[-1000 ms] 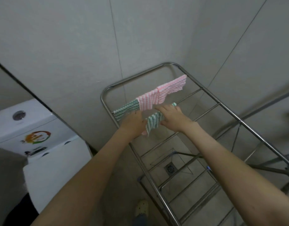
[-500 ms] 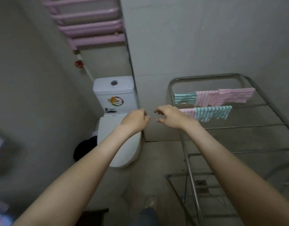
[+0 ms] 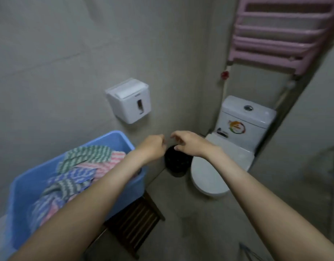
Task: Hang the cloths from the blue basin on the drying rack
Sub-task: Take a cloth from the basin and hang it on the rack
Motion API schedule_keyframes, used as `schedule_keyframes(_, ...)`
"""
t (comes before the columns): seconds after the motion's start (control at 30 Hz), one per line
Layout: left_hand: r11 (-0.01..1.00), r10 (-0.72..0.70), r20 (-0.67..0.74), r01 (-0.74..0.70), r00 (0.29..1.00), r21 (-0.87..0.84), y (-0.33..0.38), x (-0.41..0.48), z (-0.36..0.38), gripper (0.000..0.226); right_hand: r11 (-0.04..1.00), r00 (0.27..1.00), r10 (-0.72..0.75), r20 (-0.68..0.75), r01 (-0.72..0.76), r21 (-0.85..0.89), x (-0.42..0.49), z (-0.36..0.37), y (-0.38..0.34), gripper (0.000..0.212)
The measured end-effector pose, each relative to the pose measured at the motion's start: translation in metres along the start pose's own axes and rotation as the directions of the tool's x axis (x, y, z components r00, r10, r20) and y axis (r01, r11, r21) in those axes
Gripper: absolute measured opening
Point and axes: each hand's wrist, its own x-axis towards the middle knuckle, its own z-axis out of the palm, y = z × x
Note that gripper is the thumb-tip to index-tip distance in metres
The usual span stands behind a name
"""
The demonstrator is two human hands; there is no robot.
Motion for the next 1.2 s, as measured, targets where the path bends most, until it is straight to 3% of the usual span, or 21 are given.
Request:
schedule_keyframes(0.13, 0.983, -0.180, -0.032, 0.179, 0.983, -0.028, -0.099, -0.040, -0.022, 0.029, 0.989, 0.979, -0.147, 0.142, 0.145, 0.024, 0.058, 0.046, -0.087, 0.050)
schedule_keyframes(0.3, 0.949, -0.307, -0.041, 0.303, 0.951, -0.087, -0.167, -0.077, -0.032, 0.030, 0.995, 0.967, -0.089, 0.239, 0.098, -0.028, 0.095, 0.093, -0.132, 0.064)
schedule_keyframes(0.37, 0.937, -0.335, -0.017, 0.331, 0.942, -0.111, -0.188, -0.088, -0.033, 0.031, 0.994, 0.973, -0.052, 0.225, 0.073, -0.084, 0.108, 0.104, -0.138, 0.051)
schedule_keyframes(0.47, 0.930, -0.343, 0.004, 0.340, 0.939, -0.139, -0.203, -0.095, -0.031, 0.031, 0.994, 0.981, -0.088, 0.175, 0.099, -0.055, 0.114, 0.107, -0.139, 0.008)
schedule_keyframes(0.53, 0.926, -0.345, 0.012, 0.342, 0.939, -0.162, -0.204, -0.094, -0.031, 0.033, 0.992, 0.987, -0.120, 0.105, 0.115, 0.048, 0.114, 0.105, -0.139, 0.014)
schedule_keyframes(0.7, 0.943, -0.257, -0.003, 0.250, 0.967, -0.218, -0.193, -0.082, -0.034, 0.059, 0.904, 0.975, -0.223, 0.010, 0.202, 0.377, 0.104, 0.082, -0.146, 0.006)
schedule_keyframes(0.8, 0.943, -0.215, 0.034, 0.217, 0.976, -0.252, -0.184, -0.069, -0.040, 0.046, 0.821, 0.965, -0.261, -0.030, 0.238, 0.518, 0.094, 0.062, -0.146, 0.014)
schedule_keyframes(0.9, 0.939, -0.138, 0.031, 0.141, 0.990, -0.314, -0.173, -0.058, -0.050, 0.024, 0.797, 0.973, -0.218, -0.081, 0.225, 0.560, 0.081, 0.044, -0.140, 0.013)
schedule_keyframes(0.97, 0.901, -0.101, -0.008, 0.088, 0.995, -0.426, -0.164, -0.056, -0.059, 0.030, 0.784, 0.979, -0.177, -0.097, 0.200, 0.588, 0.077, 0.035, -0.135, 0.005)
schedule_keyframes(1.03, 0.842, -0.079, -0.063, 0.032, 0.995, -0.539, -0.149, -0.051, -0.069, 0.038, 0.774, 0.982, -0.158, -0.107, 0.190, 0.604, 0.073, 0.026, -0.126, 0.015)
schedule_keyframes(1.13, 0.767, -0.022, -0.128, -0.066, 0.991, -0.638, -0.117, -0.041, -0.079, 0.019, 0.786, 0.987, -0.139, -0.086, 0.162, 0.596, 0.061, 0.011, -0.108, 0.034)
schedule_keyframes(1.2, 0.717, 0.027, -0.125, -0.106, 0.992, -0.689, -0.096, -0.031, -0.081, 0.022, 0.806, 0.992, -0.105, -0.075, 0.129, 0.577, 0.051, 0.002, -0.092, 0.031)
